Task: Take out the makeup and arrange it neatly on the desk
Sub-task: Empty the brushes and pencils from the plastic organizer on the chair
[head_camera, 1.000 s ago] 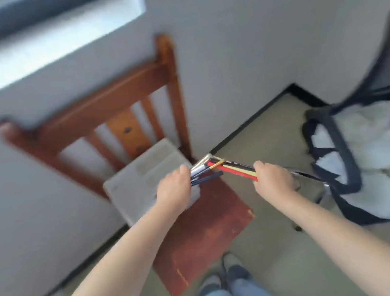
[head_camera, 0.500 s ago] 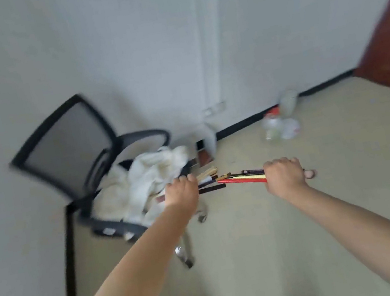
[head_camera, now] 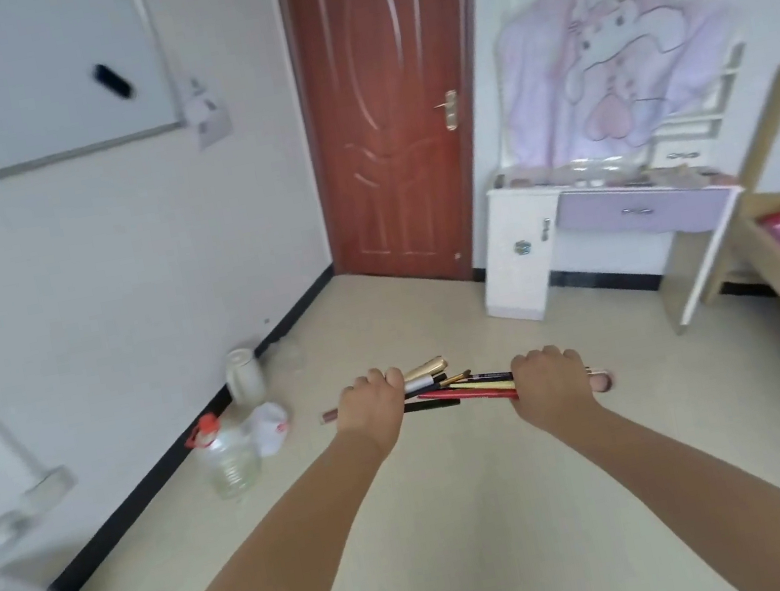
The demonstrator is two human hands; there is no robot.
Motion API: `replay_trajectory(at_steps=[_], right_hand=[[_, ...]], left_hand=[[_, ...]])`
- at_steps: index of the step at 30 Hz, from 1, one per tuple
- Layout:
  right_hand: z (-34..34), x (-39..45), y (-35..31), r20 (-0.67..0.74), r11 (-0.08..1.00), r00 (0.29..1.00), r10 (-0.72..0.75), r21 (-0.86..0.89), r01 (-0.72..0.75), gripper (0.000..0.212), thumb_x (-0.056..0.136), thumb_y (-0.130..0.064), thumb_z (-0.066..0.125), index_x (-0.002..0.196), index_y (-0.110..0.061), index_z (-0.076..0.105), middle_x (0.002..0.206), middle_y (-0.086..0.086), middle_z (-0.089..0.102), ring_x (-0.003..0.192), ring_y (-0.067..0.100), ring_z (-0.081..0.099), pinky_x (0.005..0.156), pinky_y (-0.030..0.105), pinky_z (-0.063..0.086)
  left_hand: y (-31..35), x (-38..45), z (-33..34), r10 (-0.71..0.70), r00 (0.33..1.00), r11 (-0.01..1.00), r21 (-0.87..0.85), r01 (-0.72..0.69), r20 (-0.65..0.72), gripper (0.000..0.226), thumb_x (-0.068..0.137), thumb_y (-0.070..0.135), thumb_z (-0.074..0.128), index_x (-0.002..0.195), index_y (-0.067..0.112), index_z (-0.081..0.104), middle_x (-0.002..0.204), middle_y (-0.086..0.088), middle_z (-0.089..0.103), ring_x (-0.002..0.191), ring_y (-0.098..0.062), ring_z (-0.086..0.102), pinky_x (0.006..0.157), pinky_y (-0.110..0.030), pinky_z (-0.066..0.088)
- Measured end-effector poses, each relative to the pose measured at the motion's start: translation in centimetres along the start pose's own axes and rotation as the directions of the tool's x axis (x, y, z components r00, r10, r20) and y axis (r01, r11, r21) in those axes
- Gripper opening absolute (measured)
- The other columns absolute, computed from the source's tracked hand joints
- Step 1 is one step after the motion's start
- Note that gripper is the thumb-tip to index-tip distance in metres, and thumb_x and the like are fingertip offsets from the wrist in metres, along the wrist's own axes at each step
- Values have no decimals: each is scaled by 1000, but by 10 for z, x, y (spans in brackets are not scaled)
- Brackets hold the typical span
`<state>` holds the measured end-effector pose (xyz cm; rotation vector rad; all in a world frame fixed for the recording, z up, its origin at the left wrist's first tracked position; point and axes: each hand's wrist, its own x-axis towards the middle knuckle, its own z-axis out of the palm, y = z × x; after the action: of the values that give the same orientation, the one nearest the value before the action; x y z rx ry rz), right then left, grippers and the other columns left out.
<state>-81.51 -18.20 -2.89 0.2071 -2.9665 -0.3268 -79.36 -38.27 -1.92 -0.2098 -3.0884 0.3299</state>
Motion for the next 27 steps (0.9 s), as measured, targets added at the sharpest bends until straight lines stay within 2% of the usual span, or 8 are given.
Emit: replay_trajectory(at_steps=[8,15,22,27], right_hand=[[41,186,116,50,974,973,224,-37,-222,24,89,-26,41,107,-13,52,106,3,59,99,22,53,75,29,34],[55,344,221,94,886,883,460,17,-463,22,87,-24,41,103,-14,52,103,2,61,96,22,55,73,28,36],[102,481,339,149,763,771,620,116,-636,19,86,-22,42,98,-15,55,99,2,62,91,22,59,69,26,38],[145,592,444,154,721,746,648,193,-666,18,87,-22,42,97,-14,56,95,3,64,88,23,59,68,26,39]], left_hand=[[44,254,-24,173,979,984,64,-167,-104,34,88,1,42,120,6,35,119,-14,48,106,-28,52,84,-34,43],[71,487,-64,292,940,956,87,-281,-174,38,88,2,43,124,7,34,122,-12,46,110,-28,50,87,-34,43],[162,691,-73,387,905,922,73,-380,-177,43,85,2,48,125,8,33,120,-10,46,108,-26,51,84,-33,44],[234,839,-83,384,904,923,94,-372,-187,42,84,0,47,123,8,34,118,-10,48,105,-24,52,82,-31,43]])
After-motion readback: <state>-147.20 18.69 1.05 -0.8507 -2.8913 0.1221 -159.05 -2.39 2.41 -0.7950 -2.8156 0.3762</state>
